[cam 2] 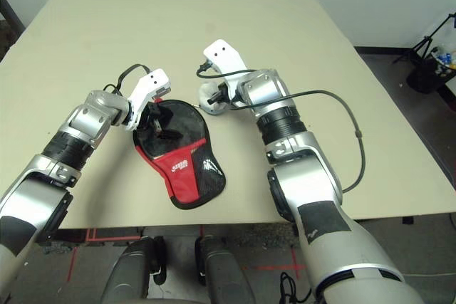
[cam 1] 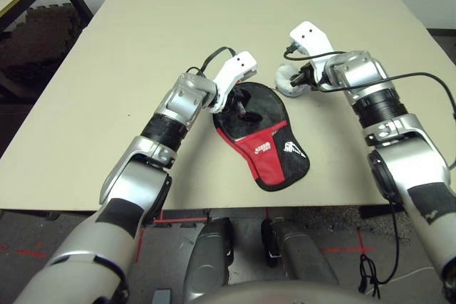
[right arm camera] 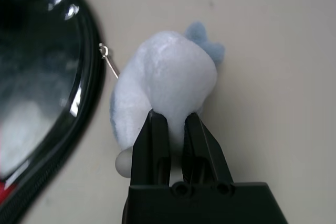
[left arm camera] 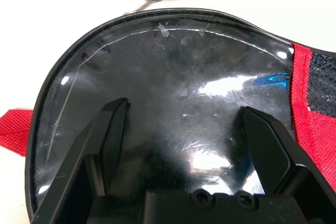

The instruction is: Store the ping-pong paddle in its case and zip it.

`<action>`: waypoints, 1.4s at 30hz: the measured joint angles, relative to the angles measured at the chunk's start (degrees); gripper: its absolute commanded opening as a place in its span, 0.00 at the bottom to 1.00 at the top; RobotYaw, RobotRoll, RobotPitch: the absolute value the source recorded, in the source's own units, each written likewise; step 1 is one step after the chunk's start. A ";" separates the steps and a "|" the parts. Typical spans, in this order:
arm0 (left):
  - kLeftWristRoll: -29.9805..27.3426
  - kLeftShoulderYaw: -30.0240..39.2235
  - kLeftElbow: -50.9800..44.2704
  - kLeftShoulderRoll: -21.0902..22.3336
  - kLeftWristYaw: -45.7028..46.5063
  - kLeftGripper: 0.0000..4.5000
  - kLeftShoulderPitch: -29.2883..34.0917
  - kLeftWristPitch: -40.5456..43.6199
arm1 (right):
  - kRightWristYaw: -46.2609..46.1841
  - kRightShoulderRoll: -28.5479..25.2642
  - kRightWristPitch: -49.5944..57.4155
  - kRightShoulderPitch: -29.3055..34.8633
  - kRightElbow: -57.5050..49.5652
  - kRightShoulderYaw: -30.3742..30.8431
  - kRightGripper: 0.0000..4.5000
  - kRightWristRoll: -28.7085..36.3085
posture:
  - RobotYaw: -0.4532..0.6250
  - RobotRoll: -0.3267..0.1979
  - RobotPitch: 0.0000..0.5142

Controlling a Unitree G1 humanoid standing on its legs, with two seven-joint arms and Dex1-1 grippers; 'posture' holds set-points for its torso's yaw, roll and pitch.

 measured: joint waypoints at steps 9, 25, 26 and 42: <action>0.43 0.42 2.95 -0.92 -0.45 1.00 -1.08 -1.22 | 5.44 -12.40 12.55 8.52 -23.24 1.13 0.03 6.47 | 0.24 0.62 0.36; 0.85 1.02 6.30 -2.04 -1.31 1.00 -2.00 -3.58 | 12.22 -36.86 27.47 27.52 -54.44 -4.41 0.03 29.28 | 0.21 0.62 0.37; 0.91 1.01 6.58 -2.12 -1.32 1.00 -2.11 -3.78 | 12.95 -38.04 27.06 28.85 -55.64 -5.31 0.03 30.72 | 0.21 0.62 0.37; -0.64 3.84 3.68 0.28 -2.17 1.00 -1.87 -0.75 | 15.37 -43.17 17.27 31.40 -53.40 -8.48 0.49 39.41 | 0.25 0.62 0.36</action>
